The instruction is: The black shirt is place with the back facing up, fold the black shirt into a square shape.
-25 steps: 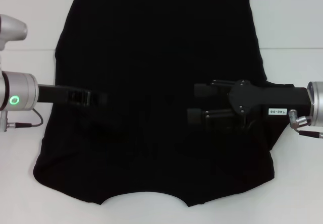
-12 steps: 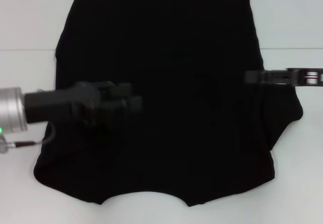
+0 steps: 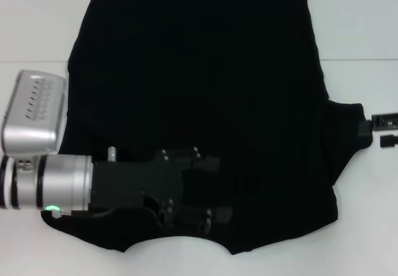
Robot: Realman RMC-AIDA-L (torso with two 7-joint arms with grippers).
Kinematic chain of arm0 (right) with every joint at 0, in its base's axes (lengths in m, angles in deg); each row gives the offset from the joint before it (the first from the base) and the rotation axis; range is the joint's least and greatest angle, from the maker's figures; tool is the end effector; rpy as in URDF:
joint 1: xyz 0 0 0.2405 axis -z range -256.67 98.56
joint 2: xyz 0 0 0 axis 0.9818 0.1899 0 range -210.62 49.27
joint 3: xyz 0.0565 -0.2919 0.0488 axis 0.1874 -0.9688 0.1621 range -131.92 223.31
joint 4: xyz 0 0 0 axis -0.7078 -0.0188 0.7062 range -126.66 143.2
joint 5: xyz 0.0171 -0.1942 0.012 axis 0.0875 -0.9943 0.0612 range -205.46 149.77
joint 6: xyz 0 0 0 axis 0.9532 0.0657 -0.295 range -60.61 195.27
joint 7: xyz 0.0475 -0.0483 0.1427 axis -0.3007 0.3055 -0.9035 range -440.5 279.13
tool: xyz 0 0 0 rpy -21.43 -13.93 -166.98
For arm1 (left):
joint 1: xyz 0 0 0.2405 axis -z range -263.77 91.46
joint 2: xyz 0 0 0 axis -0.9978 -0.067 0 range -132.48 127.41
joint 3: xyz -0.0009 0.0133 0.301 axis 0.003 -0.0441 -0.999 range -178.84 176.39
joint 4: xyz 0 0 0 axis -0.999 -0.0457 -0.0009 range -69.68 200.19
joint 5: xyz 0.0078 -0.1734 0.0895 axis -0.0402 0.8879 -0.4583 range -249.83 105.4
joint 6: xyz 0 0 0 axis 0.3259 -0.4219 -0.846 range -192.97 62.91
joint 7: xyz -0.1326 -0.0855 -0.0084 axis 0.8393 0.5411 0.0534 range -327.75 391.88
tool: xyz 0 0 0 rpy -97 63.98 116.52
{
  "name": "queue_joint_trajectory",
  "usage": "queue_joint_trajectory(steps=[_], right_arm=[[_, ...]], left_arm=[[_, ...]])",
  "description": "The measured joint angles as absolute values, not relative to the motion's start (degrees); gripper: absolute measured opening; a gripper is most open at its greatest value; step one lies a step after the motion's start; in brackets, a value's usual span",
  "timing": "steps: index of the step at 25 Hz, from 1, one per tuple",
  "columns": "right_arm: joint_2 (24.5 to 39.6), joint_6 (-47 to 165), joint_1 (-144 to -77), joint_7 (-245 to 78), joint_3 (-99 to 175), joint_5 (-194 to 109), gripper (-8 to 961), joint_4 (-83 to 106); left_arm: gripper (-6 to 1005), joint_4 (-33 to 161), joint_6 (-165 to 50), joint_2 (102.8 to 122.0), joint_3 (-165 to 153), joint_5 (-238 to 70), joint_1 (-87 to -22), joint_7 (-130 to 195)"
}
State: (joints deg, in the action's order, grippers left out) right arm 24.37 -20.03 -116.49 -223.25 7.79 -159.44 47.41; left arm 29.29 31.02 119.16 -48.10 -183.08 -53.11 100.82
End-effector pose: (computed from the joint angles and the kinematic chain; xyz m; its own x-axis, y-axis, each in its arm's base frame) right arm 0.3208 0.3990 0.0699 0.1720 -0.9170 -0.3599 -0.9851 -0.1609 -0.0608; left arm -0.2338 0.3237 -0.0675 0.8331 0.1388 0.5355 0.1779 -0.9838 -0.0218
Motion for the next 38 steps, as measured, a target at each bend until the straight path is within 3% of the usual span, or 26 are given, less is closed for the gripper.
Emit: queue_joint_trajectory(steps=[4,18,37,38], right_arm=[[24.55,-19.44,-117.58,-226.05,7.40,-164.28,914,46.95],[27.29,-10.34,-122.13,-229.33,3.22,-169.90,863,42.82],[27.83,-0.89,-123.38,-229.39,0.53,-169.97,739,36.60],[27.93,-0.44,-123.42,-229.39,0.52,-169.97,617,36.51]], left_arm=[[915,29.27,29.59,119.19,-51.65,-183.20,-52.86,99.66],[919,29.33,25.99,119.19,-52.95,-183.35,-51.91,99.56],[918,29.42,24.27,118.75,-52.64,-183.00,-51.43,99.85],[918,29.44,24.18,118.71,-52.64,-182.98,-51.43,99.85]])
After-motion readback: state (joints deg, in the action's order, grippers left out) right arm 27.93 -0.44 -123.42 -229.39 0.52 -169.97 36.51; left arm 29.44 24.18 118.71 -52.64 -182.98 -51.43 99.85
